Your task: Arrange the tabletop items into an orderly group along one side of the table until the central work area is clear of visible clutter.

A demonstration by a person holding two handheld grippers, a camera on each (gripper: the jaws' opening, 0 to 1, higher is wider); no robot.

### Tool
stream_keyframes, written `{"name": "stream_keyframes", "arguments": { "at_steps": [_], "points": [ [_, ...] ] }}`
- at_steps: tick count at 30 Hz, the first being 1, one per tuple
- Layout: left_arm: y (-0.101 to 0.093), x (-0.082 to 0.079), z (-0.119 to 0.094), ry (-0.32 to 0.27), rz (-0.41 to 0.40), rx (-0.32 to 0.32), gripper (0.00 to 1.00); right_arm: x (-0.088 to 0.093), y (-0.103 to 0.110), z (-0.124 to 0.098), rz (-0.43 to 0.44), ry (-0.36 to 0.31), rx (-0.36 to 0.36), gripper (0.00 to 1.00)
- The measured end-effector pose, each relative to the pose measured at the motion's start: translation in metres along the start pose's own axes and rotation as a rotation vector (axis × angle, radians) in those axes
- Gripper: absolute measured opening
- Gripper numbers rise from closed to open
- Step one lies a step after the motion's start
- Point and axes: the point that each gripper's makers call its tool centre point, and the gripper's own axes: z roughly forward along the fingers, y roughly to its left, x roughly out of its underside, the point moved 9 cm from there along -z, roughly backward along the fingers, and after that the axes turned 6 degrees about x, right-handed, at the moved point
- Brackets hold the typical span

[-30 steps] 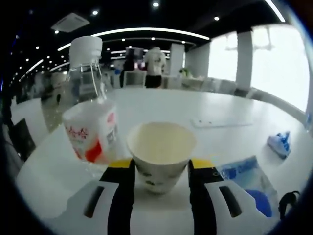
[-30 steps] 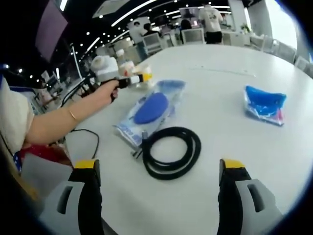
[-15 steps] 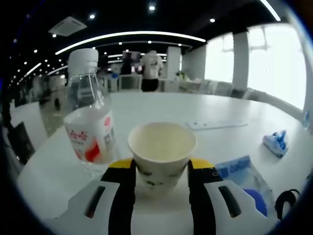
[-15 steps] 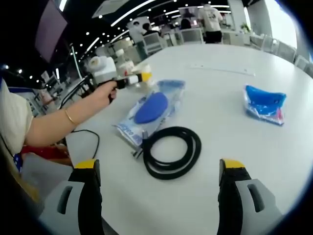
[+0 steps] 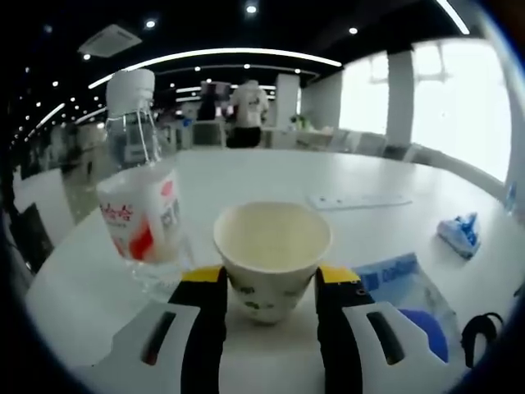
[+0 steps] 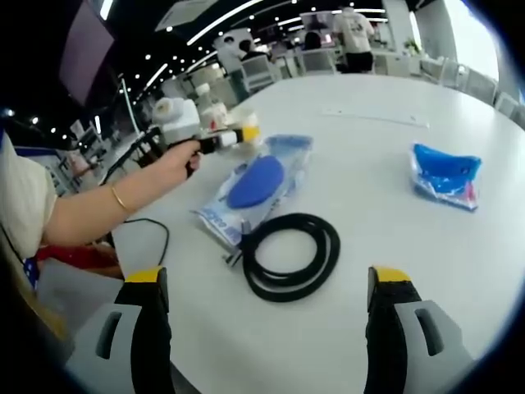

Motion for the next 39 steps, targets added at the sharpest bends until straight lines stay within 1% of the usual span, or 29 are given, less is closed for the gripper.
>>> {"name": "stream_keyframes", "arguments": {
  "at_steps": [2, 3, 5, 8, 11, 13, 16, 18, 19, 21, 22, 26, 28, 30, 32, 34, 35, 37, 39],
  "points": [
    [0.0, 0.001, 0.0, 0.001, -0.011, 0.001, 0.49, 0.0, 0.0, 0.0, 0.0, -0.001, 0.0, 0.99],
    [0.0, 0.001, 0.0, -0.003, -0.015, 0.001, 0.51, 0.0, 0.0, 0.0, 0.001, -0.002, 0.001, 0.99],
    [-0.001, 0.0, -0.002, 0.001, -0.005, -0.002, 0.52, -0.001, 0.0, -0.001, 0.002, -0.006, 0.0, 0.99],
    [-0.003, 0.0, -0.006, 0.013, -0.002, 0.005, 0.57, -0.003, 0.0, -0.002, 0.004, -0.017, -0.002, 0.99],
    [-0.006, -0.002, -0.012, 0.01, -0.005, 0.008, 0.6, -0.006, 0.0, -0.003, 0.006, -0.034, -0.002, 0.99],
    [-0.007, -0.003, -0.015, 0.026, 0.009, 0.018, 0.63, -0.007, 0.001, -0.004, 0.005, -0.045, -0.009, 0.99],
    [-0.007, -0.008, -0.024, 0.018, 0.019, 0.014, 0.65, -0.006, 0.0, -0.004, -0.005, -0.043, -0.01, 0.99],
    [-0.007, -0.012, -0.03, 0.01, 0.031, 0.008, 0.7, -0.006, -0.001, -0.003, -0.015, -0.045, -0.004, 0.99],
    [-0.007, -0.015, -0.035, 0.012, 0.035, 0.0, 0.72, -0.006, -0.001, -0.003, -0.017, -0.051, -0.003, 0.99],
    [-0.007, -0.018, -0.043, 0.008, 0.034, -0.005, 0.75, -0.01, 0.001, -0.004, -0.032, -0.089, -0.016, 0.99],
    [-0.008, -0.019, -0.047, 0.008, 0.035, -0.006, 0.77, -0.011, 0.001, -0.005, -0.025, -0.092, -0.014, 0.99],
    [-0.012, -0.026, -0.066, -0.001, 0.041, 0.007, 0.82, -0.016, -0.002, -0.008, -0.021, -0.117, -0.027, 0.99],
    [-0.015, -0.03, -0.075, -0.009, 0.056, 0.02, 0.85, -0.02, -0.002, -0.008, -0.011, -0.146, -0.044, 0.98],
    [-0.018, -0.033, -0.084, -0.011, 0.065, 0.033, 0.88, -0.023, -0.002, -0.007, -0.013, -0.152, -0.06, 0.98],
    [-0.021, -0.037, -0.094, -0.037, 0.05, 0.048, 0.91, -0.024, -0.002, -0.006, -0.021, -0.155, -0.073, 0.98],
    [-0.024, -0.039, -0.102, -0.041, 0.026, 0.064, 0.91, -0.025, -0.002, -0.004, -0.027, -0.159, -0.086, 0.96],
    [-0.026, -0.04, -0.109, -0.039, 0.031, 0.069, 0.91, -0.024, -0.004, -0.001, -0.022, -0.156, -0.088, 0.94],
    [-0.03, -0.041, -0.121, -0.047, 0.042, 0.082, 0.94, -0.024, -0.006, 0.002, -0.026, -0.146, -0.083, 0.91],
    [-0.032, -0.041, -0.128, -0.041, 0.039, 0.098, 0.95, -0.024, -0.009, 0.006, -0.017, -0.134, -0.058, 0.88]
  ]
}}
